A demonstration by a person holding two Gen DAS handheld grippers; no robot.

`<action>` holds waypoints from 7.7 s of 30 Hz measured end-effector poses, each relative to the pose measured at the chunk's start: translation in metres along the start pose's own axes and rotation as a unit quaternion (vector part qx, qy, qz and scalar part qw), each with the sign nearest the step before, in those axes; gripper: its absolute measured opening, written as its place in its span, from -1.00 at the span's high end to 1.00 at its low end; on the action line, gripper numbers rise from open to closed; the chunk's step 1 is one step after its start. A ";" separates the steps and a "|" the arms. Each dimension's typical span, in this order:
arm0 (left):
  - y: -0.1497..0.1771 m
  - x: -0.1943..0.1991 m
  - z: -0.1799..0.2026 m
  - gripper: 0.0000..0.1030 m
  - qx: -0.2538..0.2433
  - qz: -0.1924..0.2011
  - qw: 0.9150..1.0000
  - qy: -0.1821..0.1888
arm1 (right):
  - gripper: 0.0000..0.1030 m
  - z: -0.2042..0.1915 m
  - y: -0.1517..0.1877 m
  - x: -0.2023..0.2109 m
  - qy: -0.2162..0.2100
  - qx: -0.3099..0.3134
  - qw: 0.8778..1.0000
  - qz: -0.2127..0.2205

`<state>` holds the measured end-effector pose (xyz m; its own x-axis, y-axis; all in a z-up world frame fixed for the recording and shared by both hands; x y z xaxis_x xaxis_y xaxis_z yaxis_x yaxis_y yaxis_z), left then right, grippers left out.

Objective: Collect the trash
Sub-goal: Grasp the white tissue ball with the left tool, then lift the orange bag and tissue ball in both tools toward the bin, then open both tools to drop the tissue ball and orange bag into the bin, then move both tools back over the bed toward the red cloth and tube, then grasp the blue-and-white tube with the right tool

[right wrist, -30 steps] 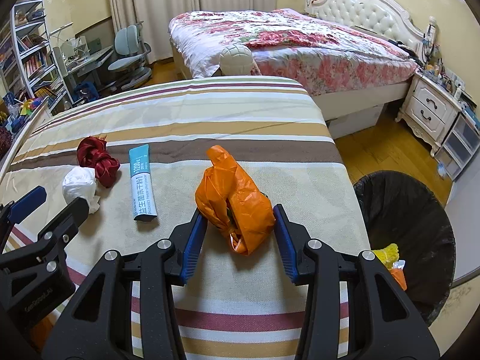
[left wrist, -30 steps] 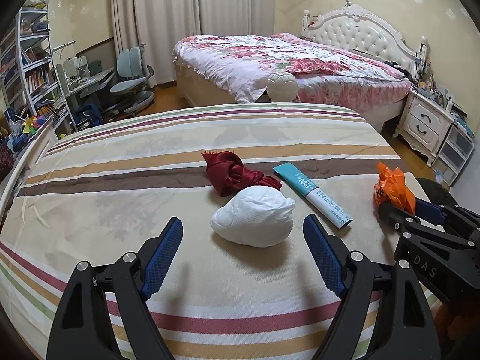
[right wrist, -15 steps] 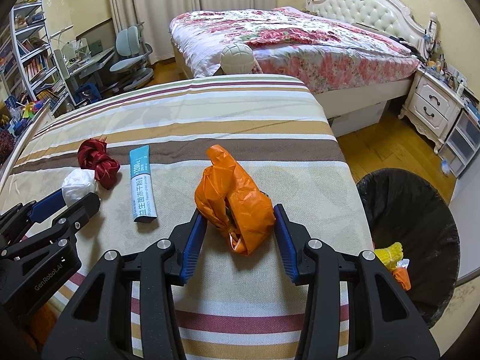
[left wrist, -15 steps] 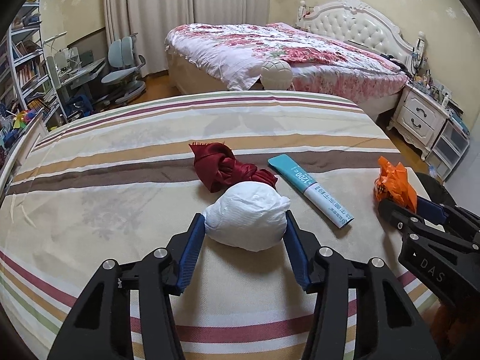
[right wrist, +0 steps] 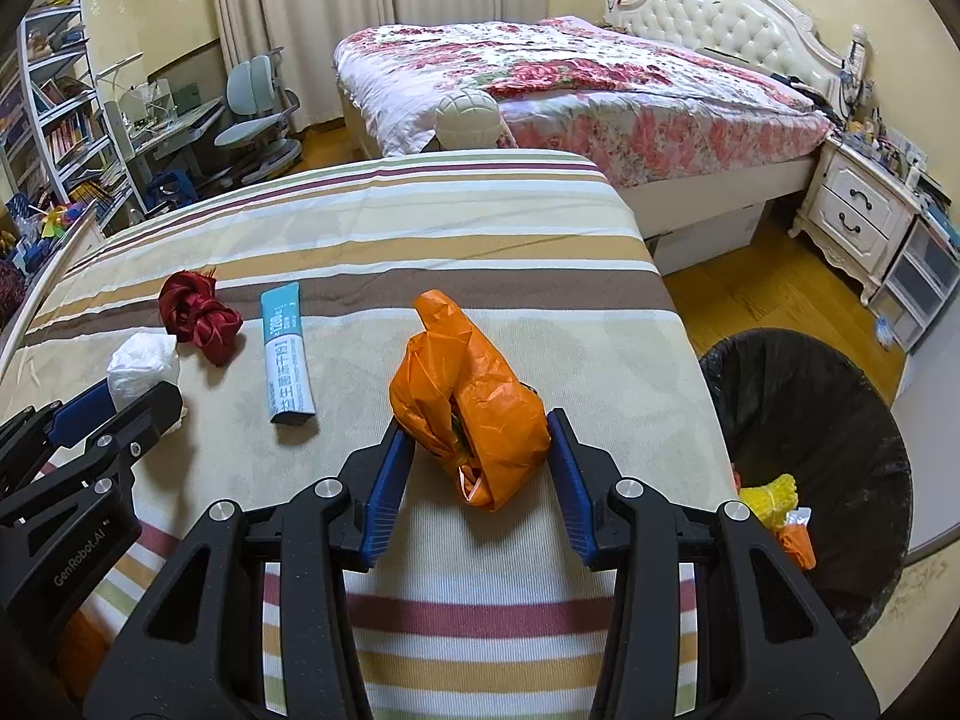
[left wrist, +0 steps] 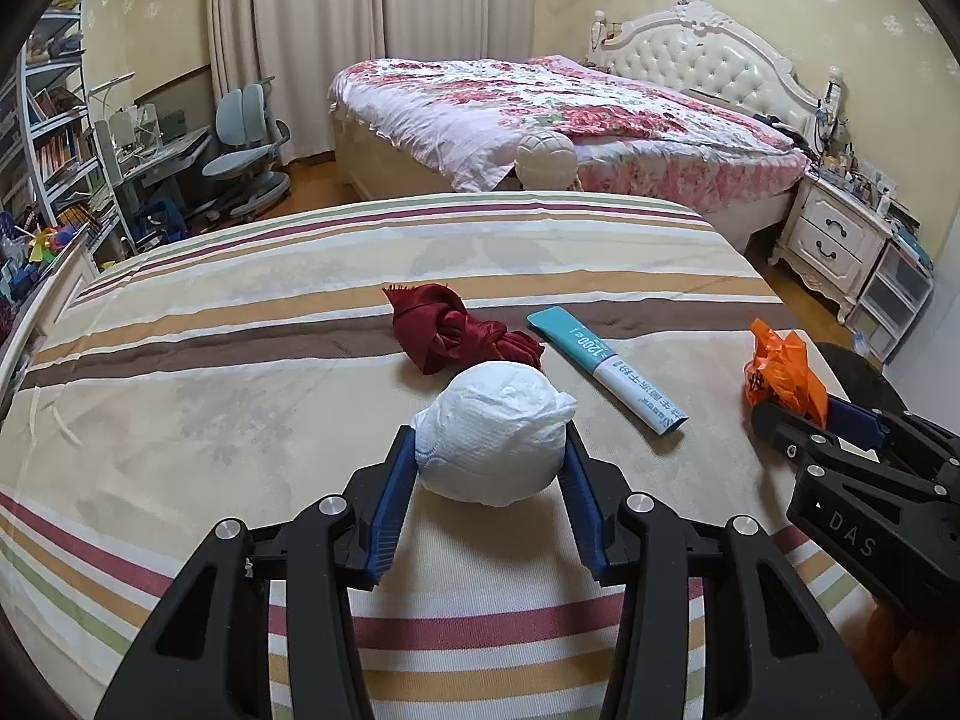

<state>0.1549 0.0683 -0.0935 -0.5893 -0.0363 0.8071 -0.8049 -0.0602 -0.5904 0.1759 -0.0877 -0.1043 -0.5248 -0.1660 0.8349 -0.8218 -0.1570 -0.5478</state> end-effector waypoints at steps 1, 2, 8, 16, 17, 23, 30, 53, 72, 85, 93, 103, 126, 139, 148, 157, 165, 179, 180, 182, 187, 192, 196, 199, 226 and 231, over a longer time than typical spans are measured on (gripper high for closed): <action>0.001 0.001 0.000 0.10 0.000 0.000 1.000 0.001 | 0.15 0.000 0.003 0.002 0.002 0.001 1.000 0.001; 0.001 0.001 0.002 0.10 -0.001 -0.001 1.000 0.002 | 0.15 0.000 0.006 0.004 0.003 0.001 1.000 0.001; 0.012 0.010 0.011 0.10 -0.010 0.000 1.000 0.009 | 0.15 0.006 0.021 0.015 0.006 -0.004 1.000 0.003; 0.028 0.020 0.027 0.10 -0.026 0.001 1.000 0.018 | 0.15 0.016 0.040 0.027 0.008 -0.018 1.000 0.004; 0.029 0.021 0.029 0.10 -0.027 0.002 0.999 0.018 | 0.15 0.017 0.042 0.028 0.009 -0.019 1.000 0.004; 0.036 0.027 0.038 0.10 -0.037 0.006 0.999 0.021 | 0.15 0.024 0.058 0.037 0.010 -0.026 1.000 0.004; 0.048 0.036 0.055 0.10 -0.056 0.013 0.998 0.028 | 0.15 0.028 0.073 0.050 0.009 -0.031 0.999 0.010; 0.049 0.050 0.125 0.10 -0.106 0.036 0.991 0.067 | 0.15 0.116 0.096 0.090 0.072 -0.102 0.991 0.045; 0.005 0.037 0.224 0.10 -0.152 0.059 0.982 0.098 | 0.15 0.199 0.075 0.091 0.119 -0.158 0.978 0.061; -0.008 0.009 0.256 0.10 -0.167 0.045 0.981 0.084 | 0.15 0.227 0.064 0.073 0.124 -0.176 0.975 0.053; -0.013 -0.003 0.264 0.09 -0.161 0.026 0.982 0.090 | 0.15 0.238 0.062 0.064 0.122 -0.184 0.974 0.048; -0.018 -0.007 0.279 0.08 -0.173 0.025 0.980 0.092 | 0.15 0.249 0.061 0.053 0.122 -0.193 0.973 0.038; -0.021 -0.011 0.283 -0.46 -0.176 0.024 0.981 0.082 | -0.10 0.265 0.065 0.051 0.133 -0.211 0.968 0.040; -0.029 -0.004 0.264 -0.52 -0.158 0.039 0.984 0.065 | -0.40 0.264 0.065 0.062 0.145 -0.214 0.965 0.052; -0.033 0.012 0.245 -0.57 -0.151 0.062 0.985 0.052 | -0.48 0.253 0.058 0.068 0.145 -0.205 0.966 0.057; -0.028 0.016 0.208 -0.57 -0.129 0.059 0.989 0.034 | -0.48 0.215 0.051 0.061 0.126 -0.174 0.975 0.049; -0.022 0.016 0.159 -0.59 -0.098 0.053 0.994 0.007 | -0.48 0.168 0.041 0.052 0.102 -0.140 0.984 0.042; -0.011 0.018 0.055 -0.59 -0.033 0.038 0.998 -0.041 | -0.48 0.072 0.024 0.030 0.052 -0.061 0.996 0.026; -0.009 0.018 0.045 -0.59 -0.028 0.036 0.998 -0.047 | -0.48 0.066 0.024 0.029 0.048 -0.056 0.997 0.025; -0.007 0.017 0.028 -0.59 -0.019 0.033 0.998 -0.058 | -0.48 0.052 0.021 0.025 0.040 -0.044 0.998 0.020; 0.001 0.012 -0.011 -0.59 0.008 0.017 0.997 -0.081 | -0.47 0.020 0.014 0.019 0.027 -0.012 0.999 0.014; 0.006 0.009 -0.042 -0.59 0.037 0.004 0.995 -0.088 | -0.47 -0.011 0.006 0.011 0.009 0.015 1.000 0.004; 0.009 0.012 -0.058 -0.59 0.048 0.004 0.994 -0.095 | -0.43 -0.036 0.002 0.007 -0.001 0.037 0.999 0.001; 0.010 0.013 -0.066 -0.59 0.050 0.004 0.994 -0.101 | -0.31 -0.053 -0.004 0.004 -0.009 0.051 0.999 -0.001; -0.012 -0.003 -0.041 -0.59 0.030 0.008 0.997 -0.076 | 0.65 -0.047 -0.031 -0.024 -0.001 0.045 0.999 -0.017; -0.020 -0.008 -0.025 -0.59 0.018 0.010 0.997 -0.070 | 0.65 -0.031 -0.037 -0.028 0.004 0.035 0.999 -0.017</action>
<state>0.1739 0.0950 -0.0884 -0.5878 -0.1769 0.7894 -0.7884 -0.0932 -0.6080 0.2144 -0.0466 -0.1055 -0.4986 -0.1511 0.8535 -0.8219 -0.2305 -0.5209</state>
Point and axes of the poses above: each gripper's, at about its wrist camera, not at the fingertips, and x roughly against the way its jaws point, z to its right, y to its underside, the point moved 7 cm from there along -x, roughly the way its jaws point, and after that the axes turned 8 degrees about -z, right-handed, at the moved point
